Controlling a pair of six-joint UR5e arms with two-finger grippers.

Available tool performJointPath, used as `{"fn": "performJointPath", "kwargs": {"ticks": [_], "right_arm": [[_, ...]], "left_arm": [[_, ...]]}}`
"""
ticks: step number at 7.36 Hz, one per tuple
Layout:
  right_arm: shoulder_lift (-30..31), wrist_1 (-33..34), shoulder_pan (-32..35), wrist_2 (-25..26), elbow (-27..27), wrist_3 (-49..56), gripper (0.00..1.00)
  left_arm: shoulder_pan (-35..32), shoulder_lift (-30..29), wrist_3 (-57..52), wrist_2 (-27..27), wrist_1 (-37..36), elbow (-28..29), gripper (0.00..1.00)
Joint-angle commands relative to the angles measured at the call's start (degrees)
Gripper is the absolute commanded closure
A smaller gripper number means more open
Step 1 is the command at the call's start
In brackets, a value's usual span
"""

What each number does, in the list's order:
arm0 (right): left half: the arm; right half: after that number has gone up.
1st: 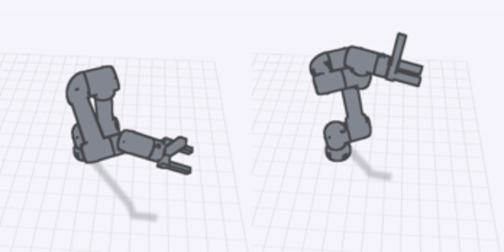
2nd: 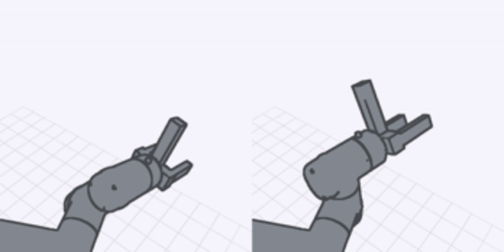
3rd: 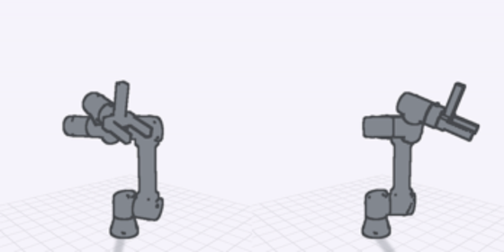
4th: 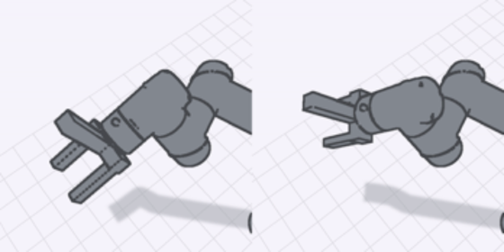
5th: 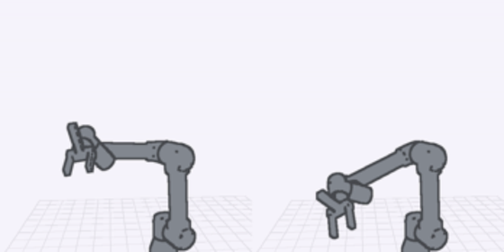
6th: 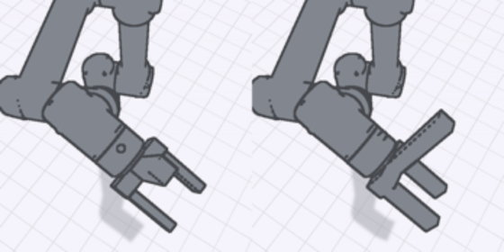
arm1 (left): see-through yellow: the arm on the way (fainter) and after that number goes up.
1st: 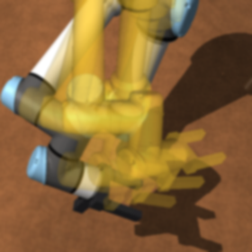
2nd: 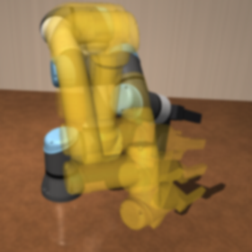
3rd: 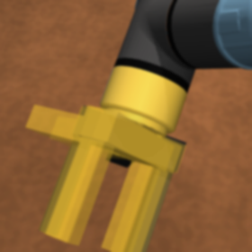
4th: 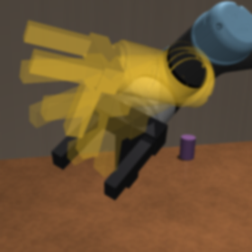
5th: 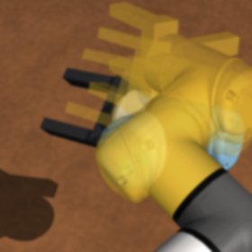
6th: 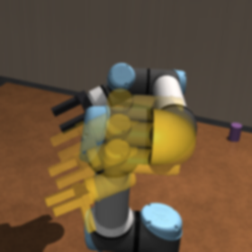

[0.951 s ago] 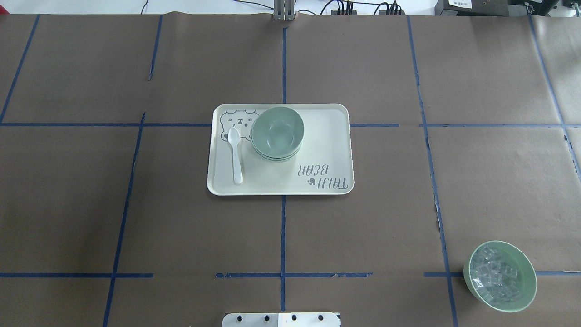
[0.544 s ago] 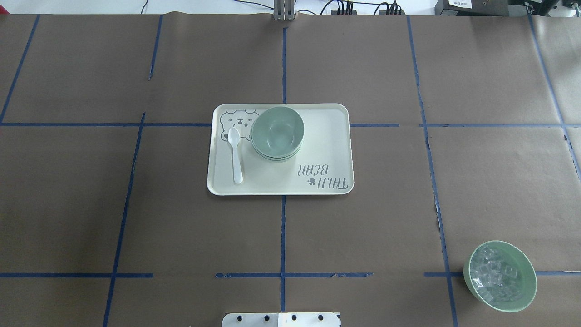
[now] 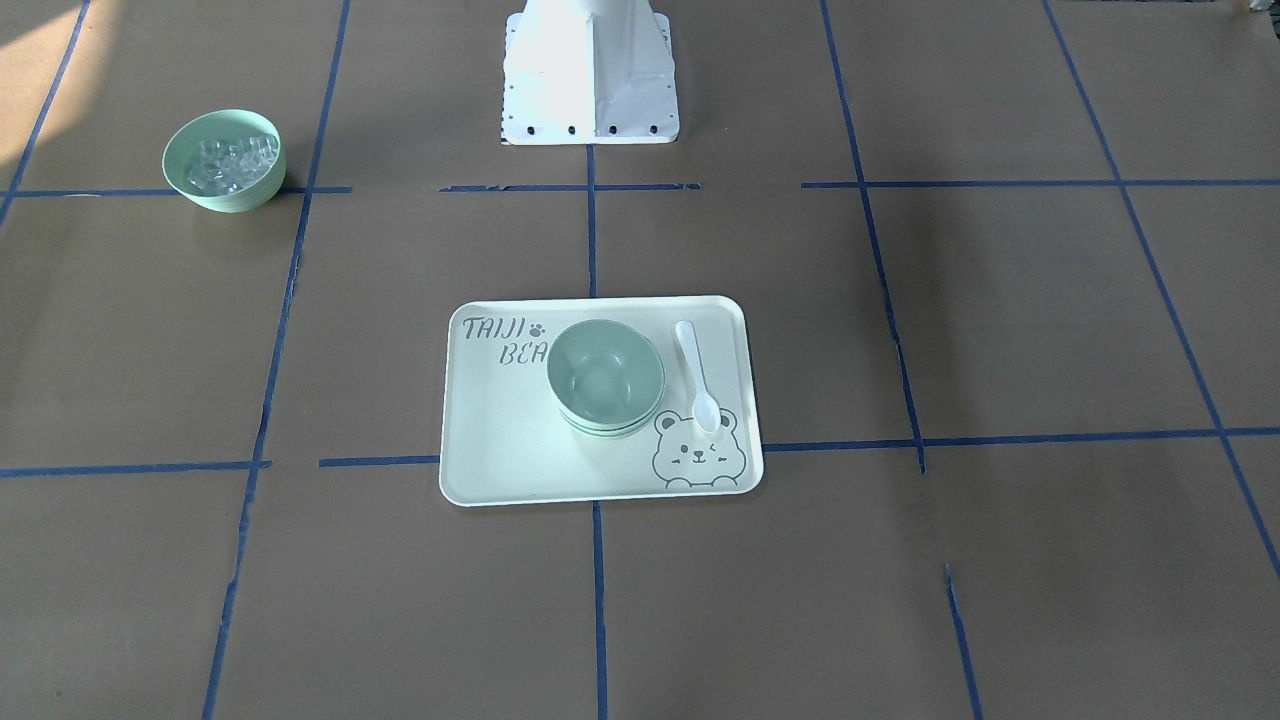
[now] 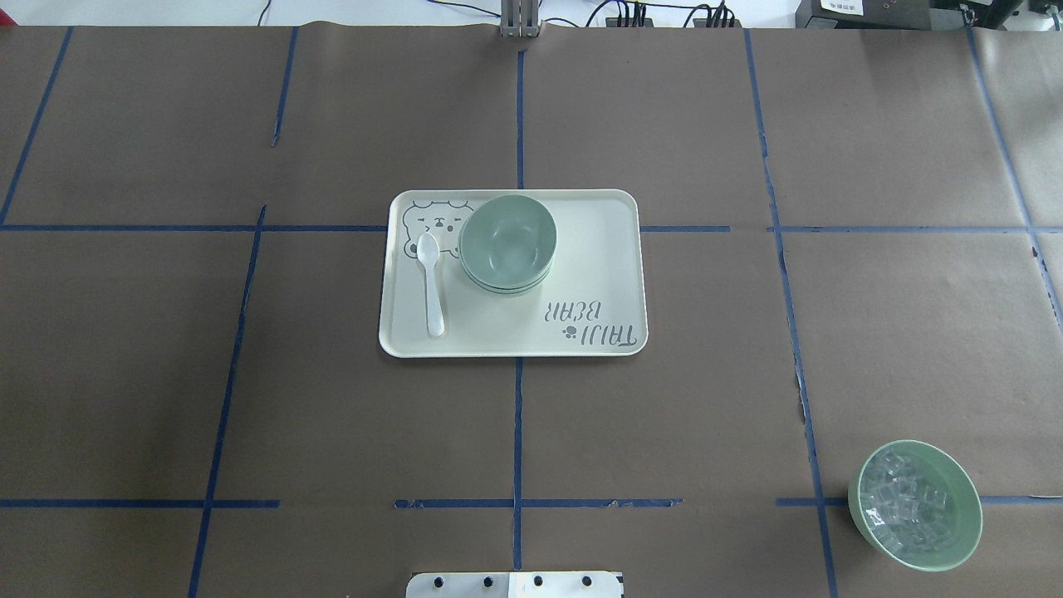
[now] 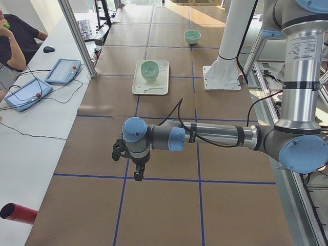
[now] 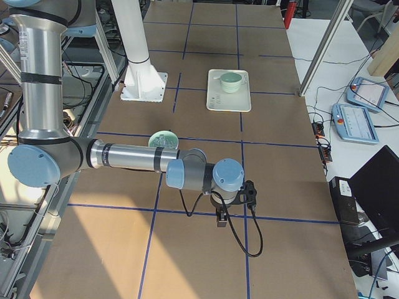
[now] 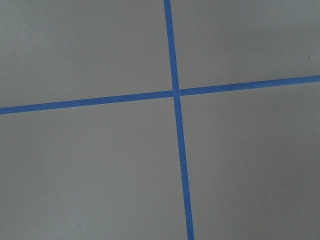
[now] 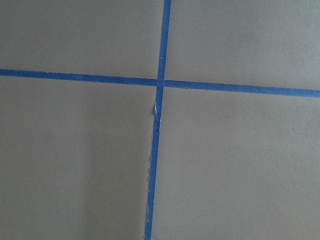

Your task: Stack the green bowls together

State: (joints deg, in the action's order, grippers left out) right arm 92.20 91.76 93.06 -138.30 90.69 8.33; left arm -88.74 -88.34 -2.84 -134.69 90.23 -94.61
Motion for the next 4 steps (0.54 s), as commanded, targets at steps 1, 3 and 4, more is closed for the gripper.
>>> {"fn": "performJointPath", "kwargs": {"ticks": [1, 3, 4], "right_arm": [[0.0, 0.0, 0.0, 0.0, 0.1, -0.1, 0.0], [0.0, 0.0, 0.0, -0.2, 0.1, -0.1, 0.0], [0.0, -0.1, 0.0, -0.2, 0.4, -0.1, 0.0]], "left_arm": [[0.1, 0.0, -0.1, 0.1, 0.0, 0.0, 0.0], [0.1, -0.1, 0.0, 0.1, 0.0, 0.0, 0.0], [0.1, -0.1, 0.0, 0.1, 0.0, 0.1, 0.0]]}}
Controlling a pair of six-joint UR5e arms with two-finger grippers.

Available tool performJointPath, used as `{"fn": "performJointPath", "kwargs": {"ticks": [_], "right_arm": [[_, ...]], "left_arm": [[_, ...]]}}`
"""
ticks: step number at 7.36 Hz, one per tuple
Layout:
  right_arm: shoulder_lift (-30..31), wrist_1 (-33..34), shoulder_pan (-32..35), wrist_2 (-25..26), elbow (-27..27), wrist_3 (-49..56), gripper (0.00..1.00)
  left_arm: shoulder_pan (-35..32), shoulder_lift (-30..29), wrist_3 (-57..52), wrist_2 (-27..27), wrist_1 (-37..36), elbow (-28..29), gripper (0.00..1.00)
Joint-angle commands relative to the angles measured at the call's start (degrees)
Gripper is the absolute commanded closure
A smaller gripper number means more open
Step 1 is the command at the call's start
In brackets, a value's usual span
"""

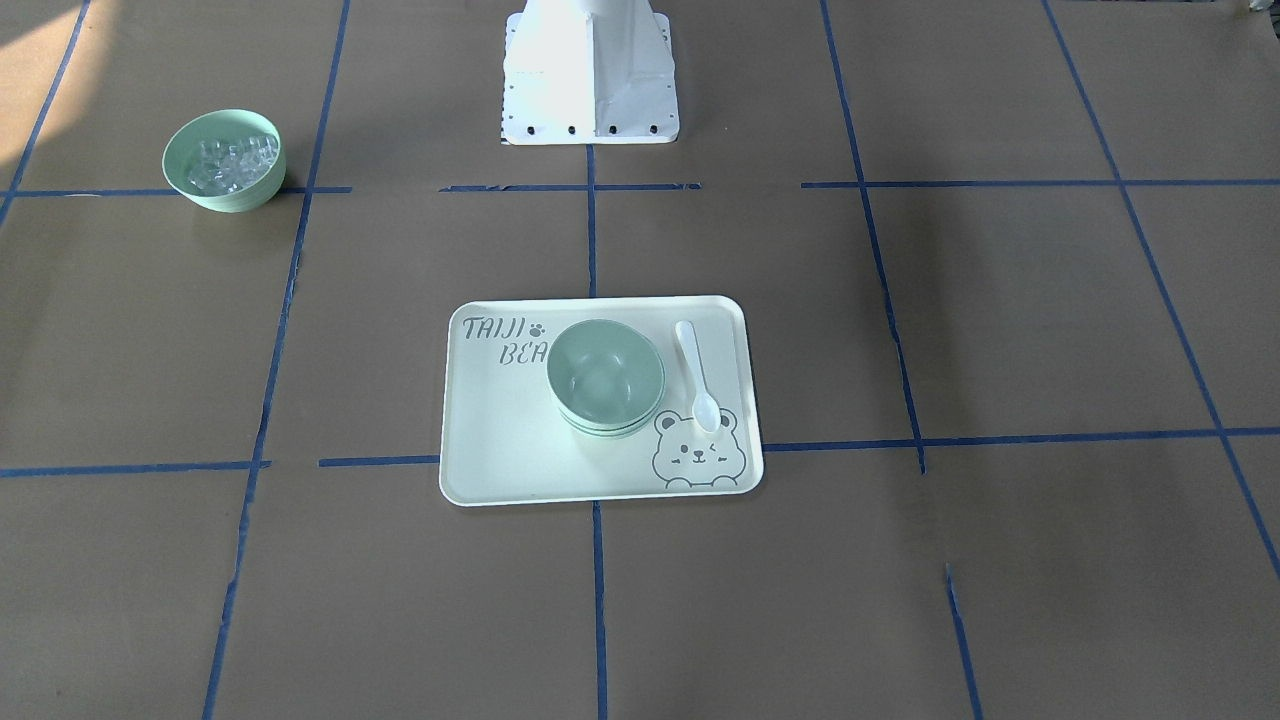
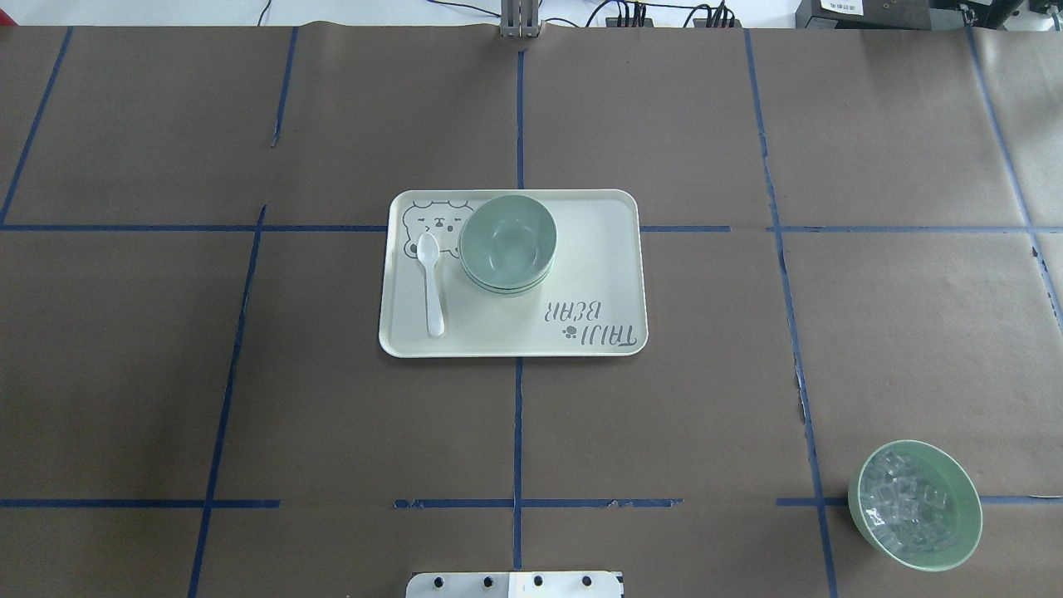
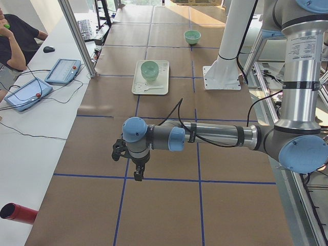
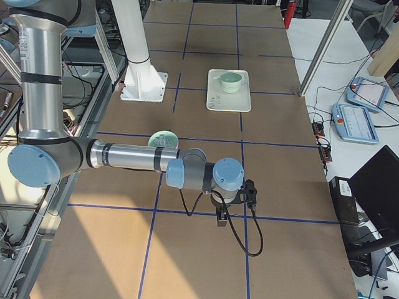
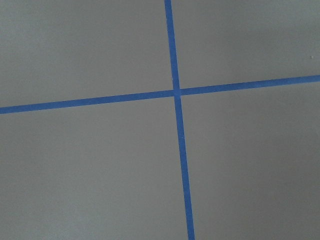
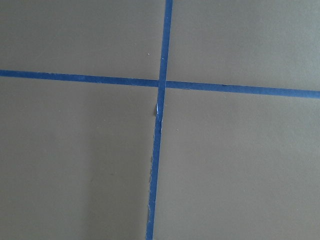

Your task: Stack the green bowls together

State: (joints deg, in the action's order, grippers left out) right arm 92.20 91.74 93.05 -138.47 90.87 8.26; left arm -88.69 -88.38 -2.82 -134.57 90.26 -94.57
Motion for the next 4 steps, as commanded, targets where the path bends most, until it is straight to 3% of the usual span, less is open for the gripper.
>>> {"fn": "performJointPath", "kwargs": {"ticks": [1, 4], "right_arm": [[0.1, 0.0, 0.0, 0.0, 0.7, 0.0, 0.0], [-0.2, -0.1, 0.0, 0.0, 0.7, -0.1, 0.0]], "left_arm": [[0.0, 0.0, -0.1, 0.0, 0.0, 0.0, 0.0], [-0.2, -0.1, 0.0, 0.0, 0.0, -0.3, 0.0]]}}
